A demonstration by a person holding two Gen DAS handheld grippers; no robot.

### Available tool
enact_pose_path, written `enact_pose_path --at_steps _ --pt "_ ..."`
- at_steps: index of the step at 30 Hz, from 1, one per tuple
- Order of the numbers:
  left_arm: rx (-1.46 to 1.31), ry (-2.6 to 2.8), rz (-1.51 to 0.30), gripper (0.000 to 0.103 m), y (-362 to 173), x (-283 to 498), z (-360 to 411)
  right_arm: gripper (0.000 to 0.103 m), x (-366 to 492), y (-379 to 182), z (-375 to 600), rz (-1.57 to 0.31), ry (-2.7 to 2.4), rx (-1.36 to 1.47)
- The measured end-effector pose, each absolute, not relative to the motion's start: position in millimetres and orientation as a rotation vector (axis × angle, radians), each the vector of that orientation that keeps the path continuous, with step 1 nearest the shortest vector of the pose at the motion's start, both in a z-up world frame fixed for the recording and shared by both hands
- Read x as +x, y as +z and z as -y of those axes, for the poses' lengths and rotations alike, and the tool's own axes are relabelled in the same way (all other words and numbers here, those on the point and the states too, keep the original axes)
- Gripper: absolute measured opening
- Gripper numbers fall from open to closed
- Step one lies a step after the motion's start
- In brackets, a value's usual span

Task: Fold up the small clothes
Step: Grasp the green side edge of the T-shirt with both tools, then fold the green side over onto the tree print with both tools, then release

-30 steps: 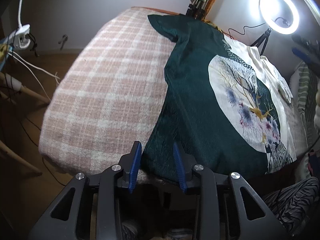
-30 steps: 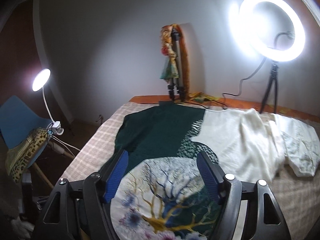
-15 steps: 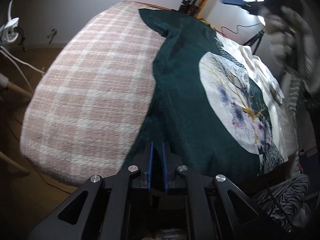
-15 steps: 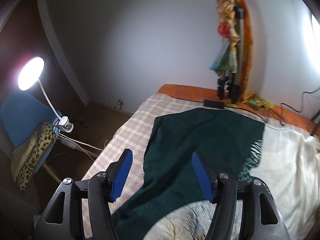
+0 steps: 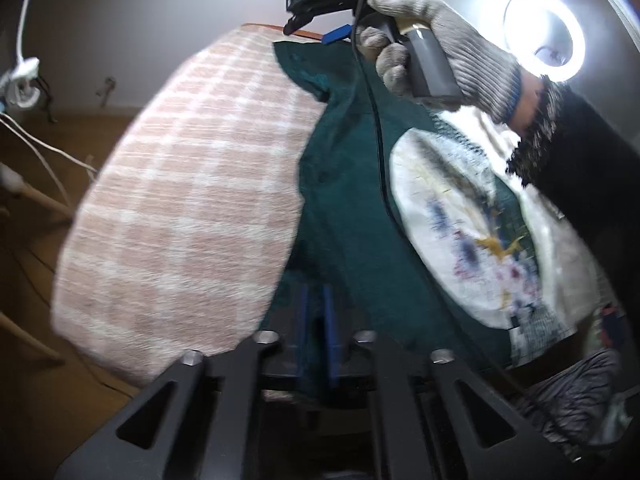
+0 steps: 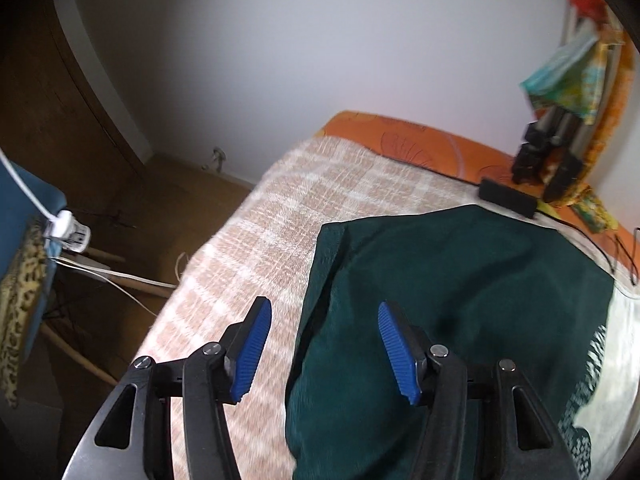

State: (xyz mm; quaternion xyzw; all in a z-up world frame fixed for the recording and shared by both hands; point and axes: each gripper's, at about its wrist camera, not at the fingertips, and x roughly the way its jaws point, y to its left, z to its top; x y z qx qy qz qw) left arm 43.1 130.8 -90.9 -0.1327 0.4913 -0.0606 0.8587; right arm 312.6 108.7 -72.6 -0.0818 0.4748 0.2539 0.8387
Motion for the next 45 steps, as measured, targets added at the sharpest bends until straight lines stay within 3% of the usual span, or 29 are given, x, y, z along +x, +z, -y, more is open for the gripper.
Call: enact_pose_path --at_steps 2,4,8,10,12,14,16,17,19,21,23,33,45 --pt "-0.235 -0.088 -1.039 0.043 -95.0 39.5 -132.7 0.062 320.6 -83.9 -117.2 -1.017 0.533 -0.184" --pt "-0.201 -0.066 -1.065 0.043 -102.2 38.7 -134.2 0.068 327.6 -93.9 -124.8 -1.031 0.523 -0.196" --pt "-0.169 -0.085 -1.07 0.043 -108.6 39.0 -129.6 0.068 339.2 -106.8 -135.2 -1.037 0.491 -0.236" --pt "-0.105 -0.086 -1.047 0.035 -110.0 37.6 -122.5 0.069 344.3 -108.9 -137.7 -1.039 0.485 -0.245" --pt "-0.086 -0.1 -1.035 0.016 -110.6 37.1 -120.1 0.069 350.3 -111.4 -141.4 -1.046 0.484 -0.256" --pt "-0.147 -0.133 -1.043 0.007 -111.2 40.6 -124.3 0.069 353.5 -115.4 -145.4 -1.051 0.475 -0.29" --pt "-0.216 -0.156 -1.055 0.004 -110.9 41.7 -129.6 0.068 354.9 -119.7 -149.4 -1.054 0.463 -0.335" --pt "-0.247 -0.171 -1.058 0.004 -110.9 41.8 -131.0 0.066 355.2 -122.2 -151.3 -1.057 0.462 -0.358" --pt "-0.292 -0.196 -1.062 0.003 -110.8 41.4 -131.4 0.051 353.3 -122.1 -153.7 -1.037 0.471 -0.396" --pt "-0.332 -0.225 -1.058 0.003 -108.5 38.5 -130.1 0.015 351.6 -119.1 -154.2 -1.027 0.489 -0.429" --pt "-0.346 -0.241 -1.045 0.003 -105.4 38.7 -129.4 0.004 351.4 -115.8 -149.9 -1.018 0.474 -0.448" --pt "-0.383 -0.308 -1.007 0.003 -89.6 29.6 -118.5 0.001 348.4 -71.1 -81.9 -0.967 0.502 -0.258" --pt "-0.263 -0.486 -1.043 0.002 -85.1 28.2 -48.8 0.001 342.1 -36.2 13.9 -0.893 0.51 -0.104"
